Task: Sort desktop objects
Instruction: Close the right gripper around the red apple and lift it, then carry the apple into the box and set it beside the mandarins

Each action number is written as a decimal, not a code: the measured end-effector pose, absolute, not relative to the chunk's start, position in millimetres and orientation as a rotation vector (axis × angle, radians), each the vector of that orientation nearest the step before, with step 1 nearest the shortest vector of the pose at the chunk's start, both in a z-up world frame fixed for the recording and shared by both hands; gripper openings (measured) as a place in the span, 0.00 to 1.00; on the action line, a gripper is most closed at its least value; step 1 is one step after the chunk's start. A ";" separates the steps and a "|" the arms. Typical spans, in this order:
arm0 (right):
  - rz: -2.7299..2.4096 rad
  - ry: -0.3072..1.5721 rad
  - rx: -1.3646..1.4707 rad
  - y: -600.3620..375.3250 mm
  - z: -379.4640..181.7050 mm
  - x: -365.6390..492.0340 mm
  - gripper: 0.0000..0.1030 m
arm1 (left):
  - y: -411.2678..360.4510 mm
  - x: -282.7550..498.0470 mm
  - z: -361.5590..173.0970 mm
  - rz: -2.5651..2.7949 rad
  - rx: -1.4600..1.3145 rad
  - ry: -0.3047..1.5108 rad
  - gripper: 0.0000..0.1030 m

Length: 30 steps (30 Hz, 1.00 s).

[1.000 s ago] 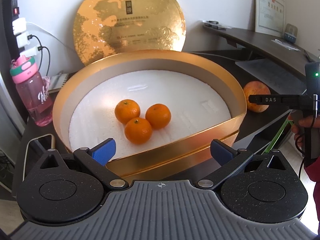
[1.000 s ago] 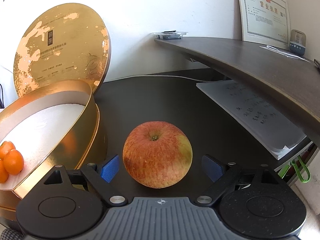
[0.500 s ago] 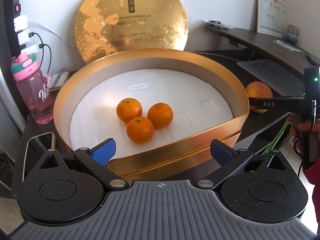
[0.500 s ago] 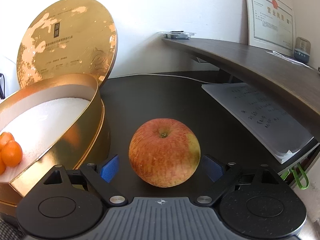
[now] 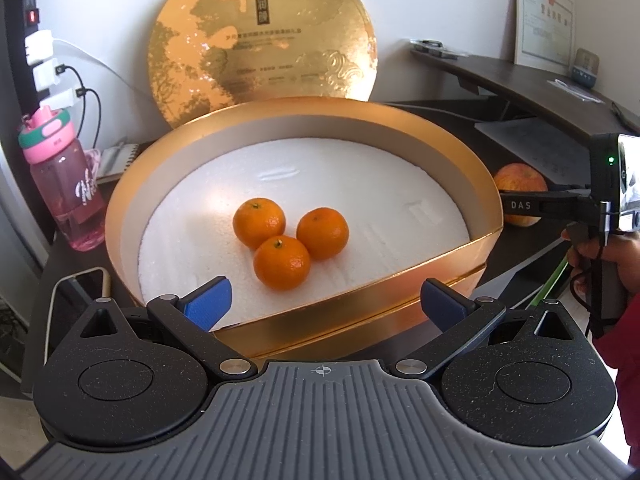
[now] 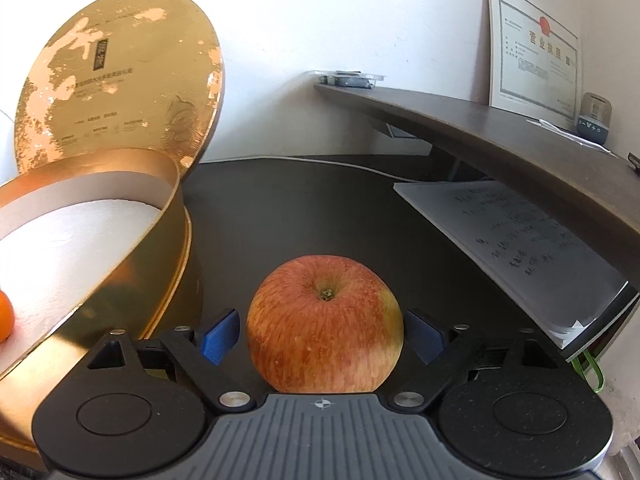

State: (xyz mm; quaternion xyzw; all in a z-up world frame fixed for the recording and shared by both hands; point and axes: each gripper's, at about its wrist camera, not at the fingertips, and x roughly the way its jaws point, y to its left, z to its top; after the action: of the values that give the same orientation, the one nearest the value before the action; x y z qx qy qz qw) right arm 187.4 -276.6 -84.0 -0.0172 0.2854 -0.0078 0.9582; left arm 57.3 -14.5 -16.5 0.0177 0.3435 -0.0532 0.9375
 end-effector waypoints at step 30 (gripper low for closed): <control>0.201 0.589 -0.093 -149.5 -3.6 170.8 0.79 | 68.3 20.6 -15.4 -0.023 -0.064 0.598 1.00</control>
State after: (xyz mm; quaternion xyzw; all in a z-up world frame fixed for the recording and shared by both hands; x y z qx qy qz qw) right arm 170.8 -149.5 -3.6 -0.0457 0.2897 0.0986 0.9509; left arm 20.6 68.3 -15.4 -0.0316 0.2944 -0.0112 0.9551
